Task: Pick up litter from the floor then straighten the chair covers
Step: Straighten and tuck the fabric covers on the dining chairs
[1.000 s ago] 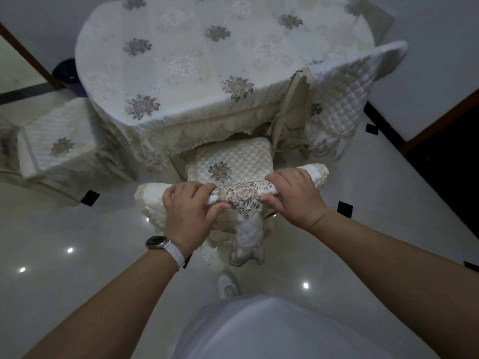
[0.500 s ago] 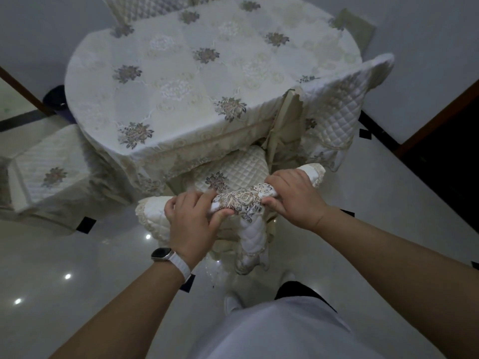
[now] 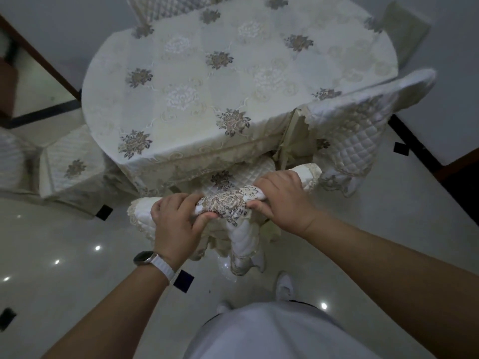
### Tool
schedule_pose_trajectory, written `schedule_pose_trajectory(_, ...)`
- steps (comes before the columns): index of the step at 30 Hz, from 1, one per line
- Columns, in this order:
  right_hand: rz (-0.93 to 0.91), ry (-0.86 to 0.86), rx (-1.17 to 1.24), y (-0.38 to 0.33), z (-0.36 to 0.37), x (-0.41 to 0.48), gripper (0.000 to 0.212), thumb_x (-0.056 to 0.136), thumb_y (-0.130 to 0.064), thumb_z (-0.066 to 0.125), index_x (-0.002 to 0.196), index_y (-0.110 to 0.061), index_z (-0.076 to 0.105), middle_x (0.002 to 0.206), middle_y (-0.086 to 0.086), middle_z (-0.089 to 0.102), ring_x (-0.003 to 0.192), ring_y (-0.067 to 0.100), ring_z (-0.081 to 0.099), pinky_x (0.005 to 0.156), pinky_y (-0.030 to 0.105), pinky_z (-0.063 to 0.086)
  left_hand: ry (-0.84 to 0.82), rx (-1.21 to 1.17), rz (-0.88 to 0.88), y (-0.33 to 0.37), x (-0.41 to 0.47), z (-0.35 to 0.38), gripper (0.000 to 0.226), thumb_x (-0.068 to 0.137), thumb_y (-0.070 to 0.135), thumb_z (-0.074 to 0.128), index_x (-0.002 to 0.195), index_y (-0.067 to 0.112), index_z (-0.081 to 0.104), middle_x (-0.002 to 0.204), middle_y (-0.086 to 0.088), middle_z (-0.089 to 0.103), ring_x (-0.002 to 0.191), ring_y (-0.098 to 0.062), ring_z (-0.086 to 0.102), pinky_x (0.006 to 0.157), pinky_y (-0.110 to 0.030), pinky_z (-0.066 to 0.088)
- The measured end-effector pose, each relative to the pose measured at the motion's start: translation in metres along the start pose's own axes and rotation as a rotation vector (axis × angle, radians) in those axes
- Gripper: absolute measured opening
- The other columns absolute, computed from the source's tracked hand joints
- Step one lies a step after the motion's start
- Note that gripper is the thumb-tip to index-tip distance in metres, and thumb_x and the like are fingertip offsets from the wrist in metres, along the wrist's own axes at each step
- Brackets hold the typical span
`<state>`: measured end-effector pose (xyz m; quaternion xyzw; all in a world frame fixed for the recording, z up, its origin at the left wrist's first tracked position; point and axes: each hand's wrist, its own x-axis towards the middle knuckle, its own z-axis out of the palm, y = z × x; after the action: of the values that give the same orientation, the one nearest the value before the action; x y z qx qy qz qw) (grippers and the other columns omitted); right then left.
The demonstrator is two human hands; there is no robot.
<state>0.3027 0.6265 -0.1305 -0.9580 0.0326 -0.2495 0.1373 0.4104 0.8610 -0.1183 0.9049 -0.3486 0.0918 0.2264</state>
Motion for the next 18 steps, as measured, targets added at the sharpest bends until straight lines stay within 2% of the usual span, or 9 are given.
schedule_pose_trajectory(3, -0.029, 0.028, 0.006, 0.016, -0.001, 0.008, 0.063, 0.095, -0.065, 0.028, 0.097, -0.014, 0.064, 0.091, 0.004, 0.063, 0.085, 0.025, 0.056, 0.083, 0.037, 0.031, -0.008, 0.013, -0.031, 0.010, 0.010, 0.008, 0.074, 0.088, 0.076, 0.031, 0.105, 0.015, 0.069, 0.095, -0.006, 0.061, 0.093, -0.025, 0.050, 0.091, -0.046, 0.031)
schedule_pose_trajectory(8, -0.062, -0.038, 0.029, 0.041, 0.005, 0.009, 0.066, 0.094, -0.066, 0.025, 0.099, -0.013, 0.065, 0.095, 0.003, 0.064, 0.088, 0.025, 0.058, 0.085, 0.037, 0.030, -0.032, 0.012, -0.063, 0.018, 0.012, 0.025, 0.074, 0.087, 0.076, 0.031, 0.105, 0.016, 0.070, 0.095, -0.004, 0.061, 0.094, -0.027, 0.052, 0.089, -0.050, 0.035)
schedule_pose_trajectory(13, -0.081, -0.080, 0.038, 0.057, 0.014, 0.016, 0.072, 0.093, -0.069, 0.023, 0.100, -0.012, 0.066, 0.096, 0.005, 0.063, 0.089, 0.027, 0.059, 0.086, 0.037, 0.030, -0.026, 0.009, -0.075, 0.017, 0.018, 0.040, 0.071, 0.087, 0.076, 0.034, 0.105, 0.017, 0.069, 0.093, -0.002, 0.060, 0.093, -0.024, 0.050, 0.090, -0.040, 0.028)
schedule_pose_trajectory(18, -0.086, -0.071, 0.020, 0.064, 0.022, 0.039, 0.069, 0.093, -0.068, 0.025, 0.098, -0.013, 0.065, 0.095, 0.005, 0.063, 0.089, 0.024, 0.056, 0.085, 0.036, 0.031, 0.013, 0.017, -0.052, 0.007, 0.041, 0.045, 0.070, 0.088, 0.074, 0.035, 0.105, 0.015, 0.070, 0.093, -0.005, 0.061, 0.094, -0.022, 0.046, 0.089, -0.037, 0.026)
